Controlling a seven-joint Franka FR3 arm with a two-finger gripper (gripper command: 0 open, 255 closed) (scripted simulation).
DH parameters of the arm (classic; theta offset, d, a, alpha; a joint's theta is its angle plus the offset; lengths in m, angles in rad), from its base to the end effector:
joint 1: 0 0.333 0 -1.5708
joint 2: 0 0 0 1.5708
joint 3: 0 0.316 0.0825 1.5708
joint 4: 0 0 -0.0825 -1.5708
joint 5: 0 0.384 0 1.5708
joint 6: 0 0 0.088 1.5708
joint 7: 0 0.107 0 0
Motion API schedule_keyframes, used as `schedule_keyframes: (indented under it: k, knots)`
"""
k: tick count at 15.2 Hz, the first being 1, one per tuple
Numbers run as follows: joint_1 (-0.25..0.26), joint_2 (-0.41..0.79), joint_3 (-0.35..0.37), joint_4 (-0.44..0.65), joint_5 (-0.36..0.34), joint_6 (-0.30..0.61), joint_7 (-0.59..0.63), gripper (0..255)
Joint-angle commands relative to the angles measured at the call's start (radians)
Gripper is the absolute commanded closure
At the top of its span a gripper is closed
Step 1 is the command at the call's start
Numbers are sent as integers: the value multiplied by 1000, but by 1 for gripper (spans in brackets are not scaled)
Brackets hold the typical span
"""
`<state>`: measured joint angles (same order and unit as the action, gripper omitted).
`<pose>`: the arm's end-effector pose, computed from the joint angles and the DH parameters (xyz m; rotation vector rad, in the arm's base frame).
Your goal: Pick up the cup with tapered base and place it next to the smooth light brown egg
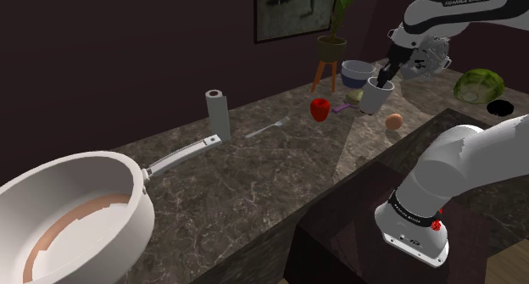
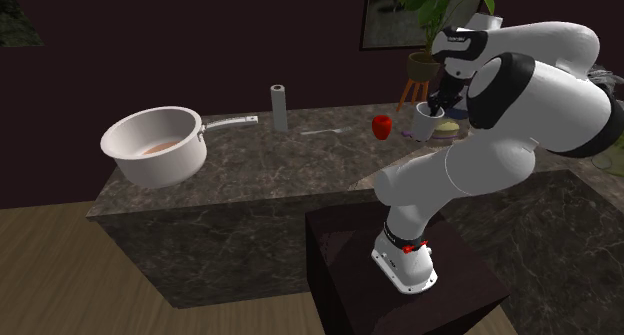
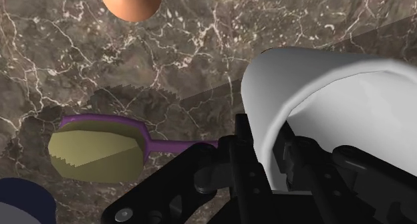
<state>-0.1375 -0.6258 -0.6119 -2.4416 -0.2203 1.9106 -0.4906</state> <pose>0.2666 -0.2910 0.4784 -3.0304 0.1403 -0.1312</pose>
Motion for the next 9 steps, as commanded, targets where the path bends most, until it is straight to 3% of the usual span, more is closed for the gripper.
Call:
schedule_keyframes:
  k: [1, 9]
  knots:
    - [0, 6, -8, -22, -3, 28, -2, 255]
    - [1, 41, -47, -103, -16, 145, -16, 255]
